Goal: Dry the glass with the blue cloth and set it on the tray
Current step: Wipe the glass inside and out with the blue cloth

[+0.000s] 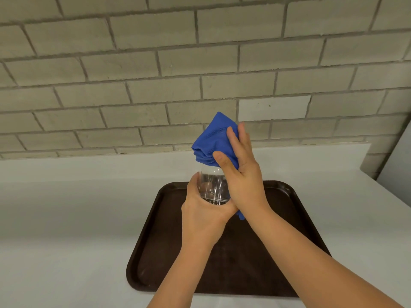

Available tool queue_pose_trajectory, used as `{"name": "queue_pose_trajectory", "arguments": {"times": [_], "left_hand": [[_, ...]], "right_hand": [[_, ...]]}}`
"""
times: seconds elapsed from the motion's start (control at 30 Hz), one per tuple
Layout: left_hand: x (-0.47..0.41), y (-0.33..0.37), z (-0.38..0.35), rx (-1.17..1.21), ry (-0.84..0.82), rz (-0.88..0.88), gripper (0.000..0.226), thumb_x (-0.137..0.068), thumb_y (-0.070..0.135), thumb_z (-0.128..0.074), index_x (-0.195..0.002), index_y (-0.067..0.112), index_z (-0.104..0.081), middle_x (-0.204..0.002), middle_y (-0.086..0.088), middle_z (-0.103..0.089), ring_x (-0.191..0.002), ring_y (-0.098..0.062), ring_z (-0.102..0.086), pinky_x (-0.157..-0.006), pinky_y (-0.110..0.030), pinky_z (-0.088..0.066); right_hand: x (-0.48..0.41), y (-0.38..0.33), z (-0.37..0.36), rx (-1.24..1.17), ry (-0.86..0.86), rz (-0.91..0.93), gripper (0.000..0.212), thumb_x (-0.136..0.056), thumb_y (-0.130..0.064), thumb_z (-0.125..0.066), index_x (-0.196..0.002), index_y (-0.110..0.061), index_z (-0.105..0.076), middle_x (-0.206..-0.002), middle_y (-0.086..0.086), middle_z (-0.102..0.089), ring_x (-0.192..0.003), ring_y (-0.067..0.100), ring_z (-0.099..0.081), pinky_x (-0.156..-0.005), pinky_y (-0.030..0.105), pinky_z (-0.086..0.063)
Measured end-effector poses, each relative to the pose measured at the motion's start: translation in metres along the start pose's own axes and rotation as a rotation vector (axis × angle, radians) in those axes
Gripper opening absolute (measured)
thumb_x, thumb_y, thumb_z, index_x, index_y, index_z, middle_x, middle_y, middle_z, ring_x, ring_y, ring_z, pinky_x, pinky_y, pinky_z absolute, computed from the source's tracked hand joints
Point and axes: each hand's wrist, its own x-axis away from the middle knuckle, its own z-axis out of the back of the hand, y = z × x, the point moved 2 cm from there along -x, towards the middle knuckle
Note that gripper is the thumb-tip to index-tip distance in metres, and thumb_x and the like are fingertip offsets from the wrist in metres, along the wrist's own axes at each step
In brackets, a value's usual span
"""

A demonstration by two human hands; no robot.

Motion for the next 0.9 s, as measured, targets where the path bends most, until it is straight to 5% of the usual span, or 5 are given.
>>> {"name": "queue_pose_trajectory", "arguments": {"times": [0.13,0.3,0.5,0.67,0.9], "left_hand": [[0.003,-0.002,0.001,0.013,-0.025,-0.009,0.082,-0.057,0.030,-0.082,-0.128,0.018,-0.042,-0.093,0.024,-0.053,-0.082,0.021,-0.054,-0.059,0.004,-0.040],[0.001,-0.001,0.003,0.075,-0.022,0.009,0.062,-0.060,0.022,-0.078,-0.115,0.016,-0.051,-0.090,0.007,-0.067,-0.075,0.002,-0.065,-0.056,-0.008,-0.048],[-0.004,0.009,0.000,0.192,-0.082,0.075,0.044,-0.056,0.030,-0.078,-0.093,0.036,-0.053,-0.090,0.004,-0.069,-0.076,-0.005,-0.067,-0.058,-0.015,-0.052],[-0.002,0.006,0.003,0.254,-0.156,0.155,0.068,-0.065,0.026,-0.074,-0.127,0.024,-0.047,-0.105,-0.002,-0.067,-0.082,-0.012,-0.068,-0.055,-0.014,-0.051],[-0.006,-0.001,0.001,0.308,-0.258,0.190,0.045,-0.079,0.011,-0.065,-0.122,0.018,-0.052,-0.112,-0.011,-0.065,-0.102,-0.027,-0.064,-0.094,-0.048,-0.049]], "right_hand": [[0.013,0.005,0.002,-0.025,-0.029,0.050,0.044,-0.090,-0.024,-0.044,-0.126,-0.041,-0.026,-0.137,-0.033,-0.006,-0.140,0.003,0.000,-0.115,0.019,-0.010],[0.030,0.006,0.009,0.158,-0.288,0.187,0.041,-0.086,-0.031,-0.048,-0.113,-0.058,-0.032,-0.137,-0.037,0.004,-0.133,-0.011,0.015,-0.098,-0.006,0.000],[-0.010,-0.004,0.015,-0.022,-0.073,0.087,0.041,-0.091,-0.022,-0.044,-0.120,-0.048,-0.030,-0.141,-0.025,-0.007,-0.135,-0.003,-0.008,-0.100,0.000,-0.014],[-0.016,-0.001,0.016,-0.231,0.059,-0.083,0.042,-0.089,-0.028,-0.046,-0.126,-0.045,-0.034,-0.147,-0.012,-0.028,-0.132,0.002,-0.028,-0.097,0.004,-0.029],[-0.002,0.010,0.019,-0.407,0.115,-0.349,0.014,-0.089,-0.038,-0.043,-0.097,-0.045,-0.052,-0.112,0.000,-0.063,-0.102,0.018,-0.061,-0.094,0.038,-0.048]]}}
